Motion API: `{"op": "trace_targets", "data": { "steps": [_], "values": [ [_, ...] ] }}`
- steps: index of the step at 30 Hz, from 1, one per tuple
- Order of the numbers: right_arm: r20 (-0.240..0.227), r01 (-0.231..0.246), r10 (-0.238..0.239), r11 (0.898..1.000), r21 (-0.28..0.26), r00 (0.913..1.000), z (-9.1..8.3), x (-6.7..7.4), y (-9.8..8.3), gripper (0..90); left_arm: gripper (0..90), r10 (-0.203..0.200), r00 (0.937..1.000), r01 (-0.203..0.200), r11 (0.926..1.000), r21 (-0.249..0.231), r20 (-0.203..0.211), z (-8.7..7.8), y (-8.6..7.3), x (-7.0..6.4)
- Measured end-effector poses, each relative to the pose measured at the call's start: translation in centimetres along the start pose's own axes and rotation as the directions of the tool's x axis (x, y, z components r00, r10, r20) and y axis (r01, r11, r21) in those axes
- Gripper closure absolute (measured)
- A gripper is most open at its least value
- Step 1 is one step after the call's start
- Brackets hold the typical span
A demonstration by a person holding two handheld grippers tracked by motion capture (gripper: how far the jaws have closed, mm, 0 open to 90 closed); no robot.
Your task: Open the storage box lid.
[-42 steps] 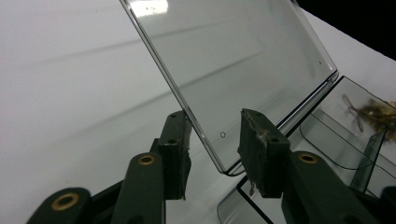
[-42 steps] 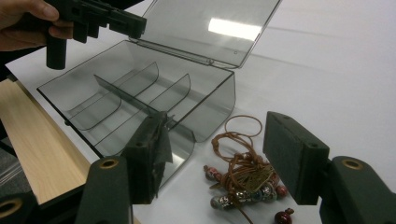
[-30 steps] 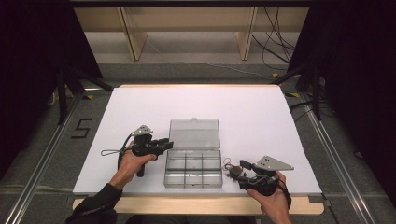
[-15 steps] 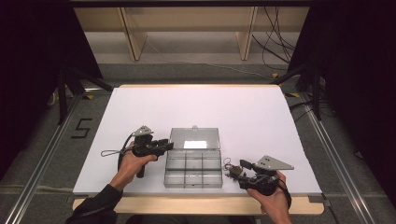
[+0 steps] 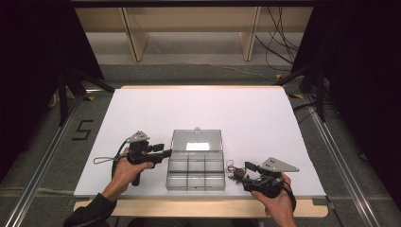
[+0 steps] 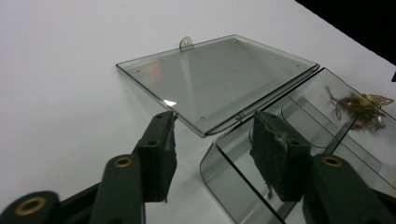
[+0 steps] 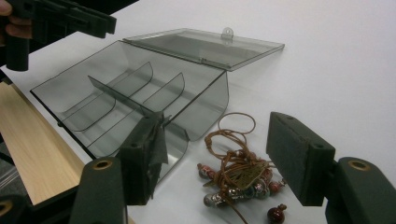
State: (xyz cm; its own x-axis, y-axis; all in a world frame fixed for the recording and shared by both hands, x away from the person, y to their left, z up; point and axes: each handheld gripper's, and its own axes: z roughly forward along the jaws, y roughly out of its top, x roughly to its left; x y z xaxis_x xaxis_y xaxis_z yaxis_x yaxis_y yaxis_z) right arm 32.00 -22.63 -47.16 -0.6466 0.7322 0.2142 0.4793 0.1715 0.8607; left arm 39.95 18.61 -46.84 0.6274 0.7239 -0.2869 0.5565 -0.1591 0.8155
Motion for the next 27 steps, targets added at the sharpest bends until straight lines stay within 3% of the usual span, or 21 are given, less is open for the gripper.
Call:
{"op": "trace_targets", "data": {
  "steps": [5, 7, 8, 12, 14, 15, 18, 19, 20, 21, 22, 25, 26, 27],
  "values": [
    [0.033, 0.015, -0.015, 1.0, -0.003, 0.9993, 0.0, -0.2, -0.1, 37.4, 46.7, 0.0, 1.0, 0.0, 0.9998, 0.019, 0.004, -0.8, -0.7, -0.4],
    [0.032, -0.029, 0.028, 0.999, 0.019, 0.9991, 0.0, 0.0, -0.2, 37.2, 45.2, -0.008, 1.0, 0.008, 0.9998, 0.019, 0.005, -1.1, -0.9, -0.8],
    [0.037, -0.002, 0.001, 1.0, 0.013, 0.9993, 0.0, -0.3, -0.2, 37.1, 44.6, 0.002, 1.0, -0.002, 0.9998, 0.021, 0.003, -1.3, -1.1, -0.9],
    [0.029, -0.01, 0.01, 1.0, 0.01, 0.9995, 0.0, -0.4, -0.2, 37.2, 42.5, -0.004, 0.9999, 0.004, 0.9997, 0.024, 0.01, -1.8, -1.6, -1.4],
    [0.052, 0.019, -0.019, 1.0, 0.011, 0.9984, -0.1, -0.6, -0.3, 37.1, 41.6, -0.005, 0.9999, 0.005, 0.9997, 0.024, 0.013, -2.2, -1.9, -1.6],
    [0.052, -0.02, 0.019, 1.0, 0.02, 0.9985, -0.1, -0.3, -0.4, 37.1, 41.5, -0.004, 0.9999, 0.004, 0.9998, 0.02, 0.017, -2.3, -2.0, -1.7],
    [0.075, 0.009, -0.011, 1.0, 0.018, 0.9971, -0.1, -0.7, -0.5, 37.0, 40.9, -0.003, 0.9997, 0.003, 0.9998, 0.022, 0.026, -3.0, -2.5, -1.9],
    [0.085, 0.039, -0.041, 0.999, 0.027, 0.9955, 0.0, -1.0, -0.5, 36.9, 40.9, -0.001, 0.9996, 0.001, 0.9998, 0.019, 0.028, -3.2, -2.6, -2.0],
    [0.09, -0.003, -0.001, 0.999, 0.044, 0.9959, -0.2, -0.8, -0.6, 36.9, 40.8, -0.009, 0.9995, 0.009, 0.9998, 0.015, 0.03, -3.3, -2.8, -2.2],
    [0.096, 0.027, -0.031, 0.999, 0.043, 0.9949, -0.2, -1.1, -0.6, 36.9, 40.8, -0.006, 0.9994, 0.006, 0.9999, 0.016, 0.033, -3.4, -3.0, -2.4],
    [0.089, 0.011, -0.015, 0.999, 0.046, 0.9959, -0.2, -1.1, -0.7, 36.9, 40.5, 0.005, 0.9995, -0.006, 0.9997, 0.025, 0.033, -3.6, -3.0, -2.4],
    [0.095, 0.024, -0.028, 0.999, 0.043, 0.995, -0.2, -1.1, -0.8, 36.9, 39.8, 0.011, 0.9992, -0.012, 0.9993, 0.035, 0.039, -4.0, -3.5, -2.9],
    [0.089, -0.016, 0.012, 0.999, 0.042, 0.996, -0.1, -0.8, -0.9, 36.9, 39.5, 0.012, 0.9991, -0.013, 0.9994, 0.031, 0.04, -4.0, -3.6, -3.0],
    [0.094, 0.02, -0.024, 0.999, 0.04, 0.9953, 0.0, -1.2, -0.9, 36.9, 39.0, 0.006, 0.999, -0.007, 0.9996, 0.029, 0.043, -4.1, -3.8, -3.2]
  ]
}}
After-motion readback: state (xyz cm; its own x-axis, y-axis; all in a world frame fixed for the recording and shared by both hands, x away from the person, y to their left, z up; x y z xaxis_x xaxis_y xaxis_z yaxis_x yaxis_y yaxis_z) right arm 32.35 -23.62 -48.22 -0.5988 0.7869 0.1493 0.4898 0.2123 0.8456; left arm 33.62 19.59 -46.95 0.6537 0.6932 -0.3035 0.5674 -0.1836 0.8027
